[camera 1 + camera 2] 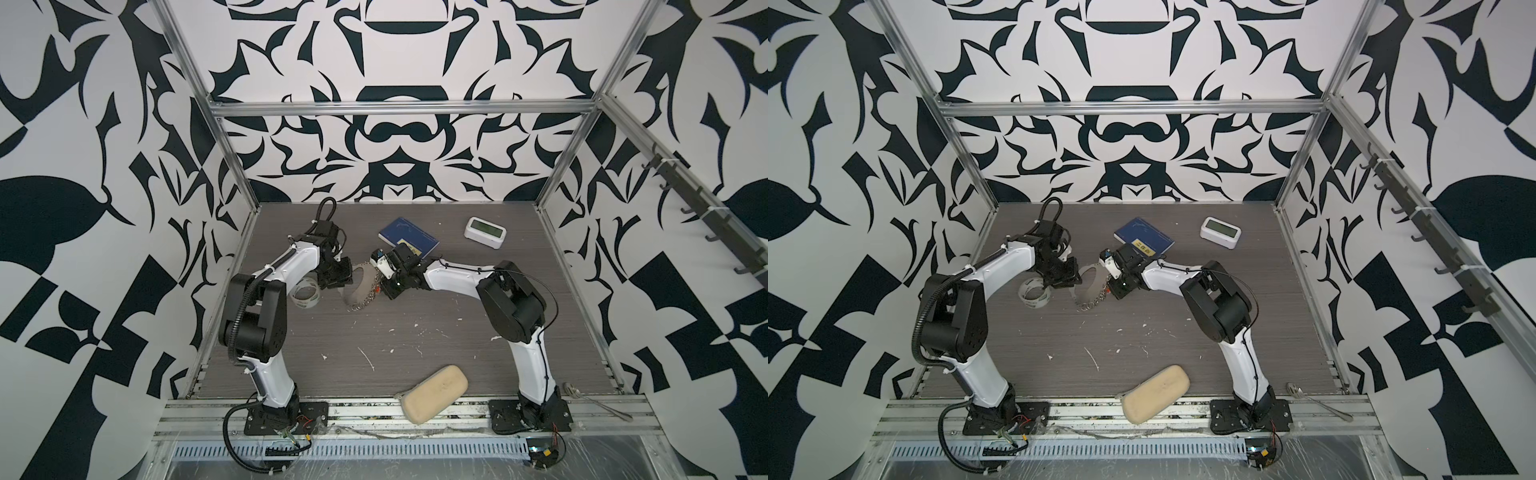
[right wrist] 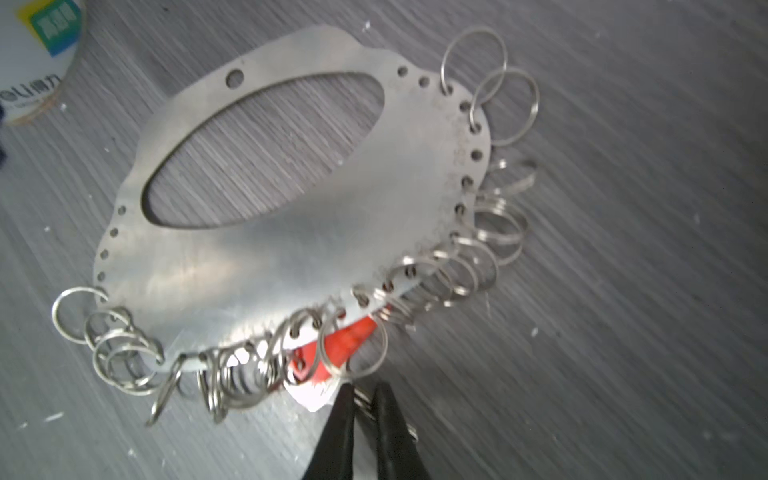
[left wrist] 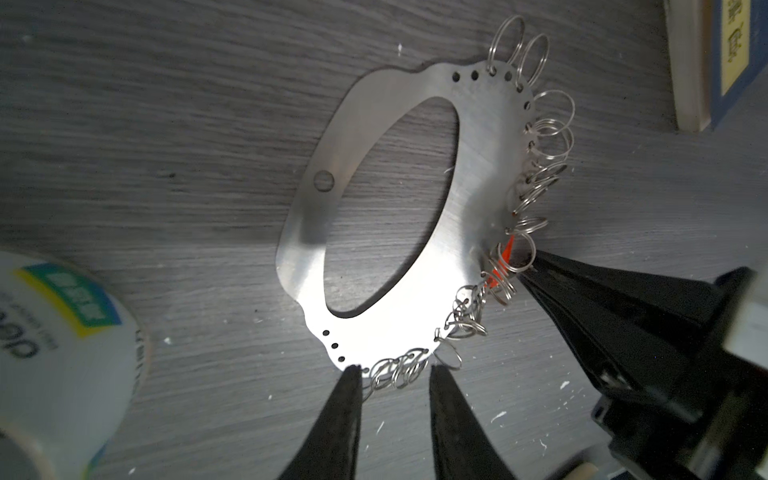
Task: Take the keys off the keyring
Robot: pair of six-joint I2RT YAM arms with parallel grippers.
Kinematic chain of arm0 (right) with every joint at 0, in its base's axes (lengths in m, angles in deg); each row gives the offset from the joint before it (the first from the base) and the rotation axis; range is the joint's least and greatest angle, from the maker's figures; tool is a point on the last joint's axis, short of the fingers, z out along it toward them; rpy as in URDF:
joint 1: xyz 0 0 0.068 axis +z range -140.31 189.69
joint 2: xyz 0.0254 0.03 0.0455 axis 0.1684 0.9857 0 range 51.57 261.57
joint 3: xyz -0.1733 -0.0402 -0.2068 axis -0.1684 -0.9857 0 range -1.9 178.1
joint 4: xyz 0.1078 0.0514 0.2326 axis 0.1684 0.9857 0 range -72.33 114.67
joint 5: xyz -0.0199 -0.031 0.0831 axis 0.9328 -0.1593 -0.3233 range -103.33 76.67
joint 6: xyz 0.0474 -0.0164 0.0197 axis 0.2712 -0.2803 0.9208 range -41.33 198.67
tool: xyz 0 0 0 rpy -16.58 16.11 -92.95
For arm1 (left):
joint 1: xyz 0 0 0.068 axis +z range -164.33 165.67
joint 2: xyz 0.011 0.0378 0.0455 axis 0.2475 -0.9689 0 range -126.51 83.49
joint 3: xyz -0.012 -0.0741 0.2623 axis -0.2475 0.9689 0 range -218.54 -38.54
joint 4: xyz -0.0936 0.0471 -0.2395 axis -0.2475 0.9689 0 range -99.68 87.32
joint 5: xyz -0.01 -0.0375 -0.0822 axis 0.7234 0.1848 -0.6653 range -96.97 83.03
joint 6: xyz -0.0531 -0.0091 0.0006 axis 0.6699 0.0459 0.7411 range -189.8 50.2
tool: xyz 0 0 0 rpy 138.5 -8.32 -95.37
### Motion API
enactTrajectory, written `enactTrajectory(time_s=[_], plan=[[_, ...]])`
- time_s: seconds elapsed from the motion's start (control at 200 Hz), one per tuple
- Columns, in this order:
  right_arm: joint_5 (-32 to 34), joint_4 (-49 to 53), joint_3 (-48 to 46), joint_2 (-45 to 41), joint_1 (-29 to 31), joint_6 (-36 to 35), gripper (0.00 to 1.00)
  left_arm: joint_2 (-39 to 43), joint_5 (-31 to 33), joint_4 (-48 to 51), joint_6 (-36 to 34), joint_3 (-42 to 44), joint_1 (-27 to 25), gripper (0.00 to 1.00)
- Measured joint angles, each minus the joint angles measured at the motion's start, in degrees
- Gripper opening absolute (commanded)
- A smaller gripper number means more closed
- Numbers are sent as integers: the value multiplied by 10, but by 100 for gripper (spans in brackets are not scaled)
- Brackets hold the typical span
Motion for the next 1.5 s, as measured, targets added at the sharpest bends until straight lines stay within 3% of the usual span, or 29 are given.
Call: enactTrajectory(time_s=[0.475,0.81,1.075,1.5], plan=[[46,18,-92,-73,0,11,14,17,-5,-2,4,18,0,31],[4,-24,-122,-132,2,13,21,28,-9,-6,4,21,0,30],[-15,-47,-83,-98,19,-17,22,28,-15,-7,3,27,0,29],[10,-2,-2,-38,30,-90,20,28,-18,-7,-2,27,0,29]])
